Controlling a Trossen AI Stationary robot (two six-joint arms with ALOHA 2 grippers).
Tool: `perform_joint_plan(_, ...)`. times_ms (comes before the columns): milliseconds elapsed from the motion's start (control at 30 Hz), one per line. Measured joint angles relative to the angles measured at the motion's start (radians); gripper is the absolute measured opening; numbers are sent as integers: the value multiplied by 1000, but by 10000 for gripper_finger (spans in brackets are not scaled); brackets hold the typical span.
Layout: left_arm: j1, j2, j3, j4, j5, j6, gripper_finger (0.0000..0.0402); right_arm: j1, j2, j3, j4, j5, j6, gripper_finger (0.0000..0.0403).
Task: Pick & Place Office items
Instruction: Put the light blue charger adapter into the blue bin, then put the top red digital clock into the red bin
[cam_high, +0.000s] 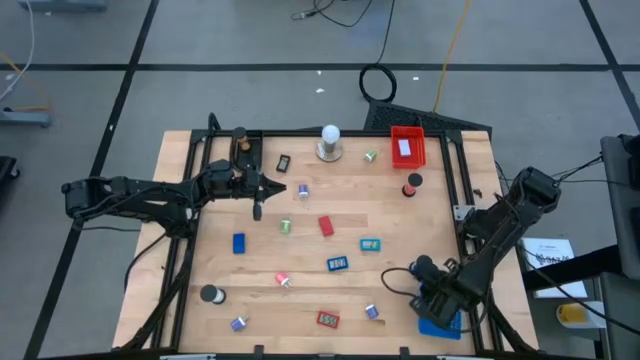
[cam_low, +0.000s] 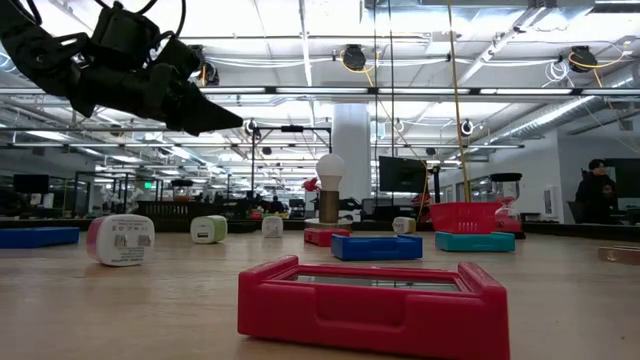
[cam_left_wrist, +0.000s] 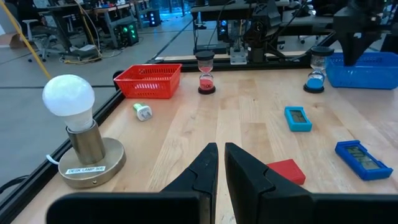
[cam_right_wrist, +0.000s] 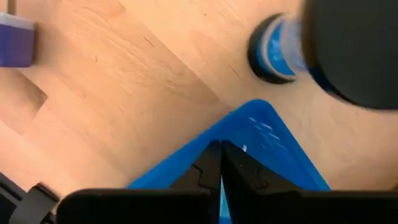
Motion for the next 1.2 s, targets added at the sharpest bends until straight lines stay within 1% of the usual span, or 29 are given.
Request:
perform_joint_plan(100,0,0,0,0,0,0,37,-4,7,0,26,0,-35,3)
perform_joint_plan(333,0,0,0,-7,0,3,37,8,7,0,39,-4,-60,4)
perform_joint_plan(433,0,0,0,-9,0,0,37,8,-2,4,36,-34,-63,4)
perform_joint_plan(567,0,0,0,-18,0,-2,37,13,-24,56,19,-54,-101,4)
perform_joint_plan(633,0,0,0,-13,0,-2,37,14,-36,95,-7,-20,-148,4)
perform_joint_plan(733,0,0,0,-14,0,-3,37,3,-63,118,-28,109,-266,4)
perform_joint_plan(800,0,0,0,-14,0,-3,37,-29,-82,116,-25,176,-362,4)
perform_joint_plan(933,0,0,0,-14,0,-4,37,-115,-118,116,23,227,-603,4)
perform_joint_plan(1033,0,0,0,-14,0,-4,37,-184,-143,116,90,279,-819,4)
perform_joint_plan(1100,0,0,0,-14,0,-4,37,-233,-161,104,164,310,-963,4)
perform_joint_plan(1200,0,0,0,-14,0,-4,37,-315,-185,68,281,314,-1161,4)
